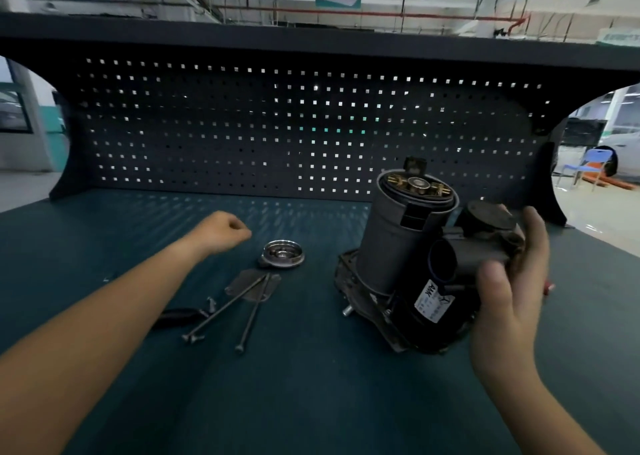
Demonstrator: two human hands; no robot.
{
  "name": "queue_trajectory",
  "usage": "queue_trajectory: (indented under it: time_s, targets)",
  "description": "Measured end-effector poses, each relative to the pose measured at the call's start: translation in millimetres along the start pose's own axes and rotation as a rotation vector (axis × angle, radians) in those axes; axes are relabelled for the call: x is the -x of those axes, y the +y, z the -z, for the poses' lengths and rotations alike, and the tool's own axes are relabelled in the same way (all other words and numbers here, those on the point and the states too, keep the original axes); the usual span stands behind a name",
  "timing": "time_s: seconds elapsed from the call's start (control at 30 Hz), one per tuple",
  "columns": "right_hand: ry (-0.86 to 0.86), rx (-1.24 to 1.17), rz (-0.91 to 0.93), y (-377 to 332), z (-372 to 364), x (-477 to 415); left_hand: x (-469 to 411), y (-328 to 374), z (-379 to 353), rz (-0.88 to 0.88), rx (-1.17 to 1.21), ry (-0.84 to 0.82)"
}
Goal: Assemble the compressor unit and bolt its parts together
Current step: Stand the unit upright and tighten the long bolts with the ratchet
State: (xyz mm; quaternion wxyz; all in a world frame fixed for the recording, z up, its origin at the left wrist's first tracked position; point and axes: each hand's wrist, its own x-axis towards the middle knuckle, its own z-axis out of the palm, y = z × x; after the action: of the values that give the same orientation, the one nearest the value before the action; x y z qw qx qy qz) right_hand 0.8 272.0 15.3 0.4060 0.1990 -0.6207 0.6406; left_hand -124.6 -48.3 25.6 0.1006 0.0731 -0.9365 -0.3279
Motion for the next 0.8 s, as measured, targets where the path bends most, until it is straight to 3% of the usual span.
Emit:
queue_trajectory:
  time_s: [0.13, 0.37, 0.6, 0.8]
  targets:
    - [-0.1, 0.043, 0.005, 3.6, 1.3, 10.4, -14.0, -8.7, -25.6, 0.086, -0.153, -0.1]
    - [-0.149, -0.001, -0.037, 5.4, 5.0, 10.8, -41.6, 7.9, -67.2, 0.075, -0.184, -0.279]
    - [-0.155, -0.024, -0.05, 3.2, 5.3, 11.8, -46.7, 6.7, -82.1, -0.012, -0.223, -0.033]
    - [-0.17, -0.013, -0.031, 1.7, 4.7, 11.2, -23.6, 44.5, -51.7, -0.274, 0.131, 0.166]
